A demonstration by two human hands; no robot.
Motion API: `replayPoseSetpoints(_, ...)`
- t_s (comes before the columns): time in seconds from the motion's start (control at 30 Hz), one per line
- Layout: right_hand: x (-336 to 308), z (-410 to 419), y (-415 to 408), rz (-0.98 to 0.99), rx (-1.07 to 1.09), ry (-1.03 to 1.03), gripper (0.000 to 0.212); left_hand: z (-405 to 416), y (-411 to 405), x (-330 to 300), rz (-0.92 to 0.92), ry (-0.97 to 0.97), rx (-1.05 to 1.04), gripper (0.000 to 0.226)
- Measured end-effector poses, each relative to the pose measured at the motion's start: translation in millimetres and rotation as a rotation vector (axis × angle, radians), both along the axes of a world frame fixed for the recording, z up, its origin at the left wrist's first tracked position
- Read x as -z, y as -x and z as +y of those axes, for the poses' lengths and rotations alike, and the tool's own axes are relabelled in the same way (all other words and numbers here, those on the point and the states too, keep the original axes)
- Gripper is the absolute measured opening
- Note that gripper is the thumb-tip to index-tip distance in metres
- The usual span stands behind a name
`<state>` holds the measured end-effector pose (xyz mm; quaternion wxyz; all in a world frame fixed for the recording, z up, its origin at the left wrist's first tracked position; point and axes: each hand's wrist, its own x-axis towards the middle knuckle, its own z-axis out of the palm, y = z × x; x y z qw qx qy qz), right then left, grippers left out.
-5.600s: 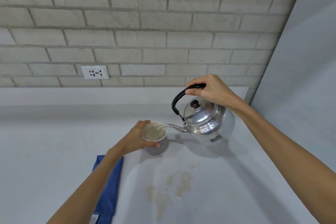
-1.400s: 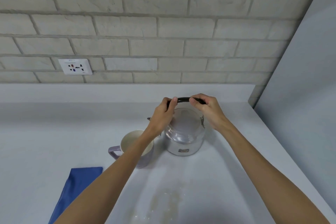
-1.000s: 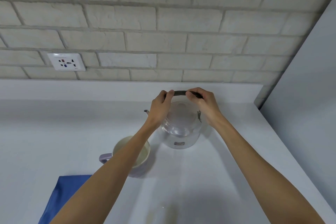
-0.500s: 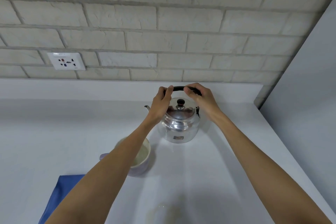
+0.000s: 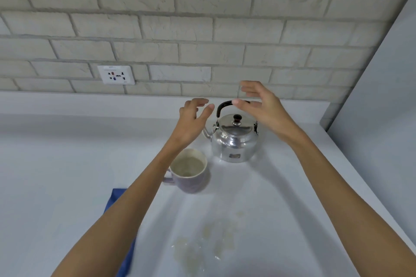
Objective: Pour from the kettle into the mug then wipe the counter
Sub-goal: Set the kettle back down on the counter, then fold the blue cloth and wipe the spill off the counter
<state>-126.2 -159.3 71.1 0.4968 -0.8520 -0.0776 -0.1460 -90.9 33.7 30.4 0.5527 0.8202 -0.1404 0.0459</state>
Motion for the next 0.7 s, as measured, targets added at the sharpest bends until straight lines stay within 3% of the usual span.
replayPoseSetpoints(0.23,-5,70,75,0.043,-0.133,-0.108,0.025,63,81,-3,-0.039,-0.012,-0.072,0.013)
replayPoseSetpoints(0.4,22,122,107,0.126,-0.179,-0.107,0.002,105,127,19,-0.001,-0.034,-0.167,0.011)
replayPoseSetpoints(0.7,95,193,117,0.339,-0.228,-0.059,0.006,161,172,76,0.192,-0.115,-0.3,0.013)
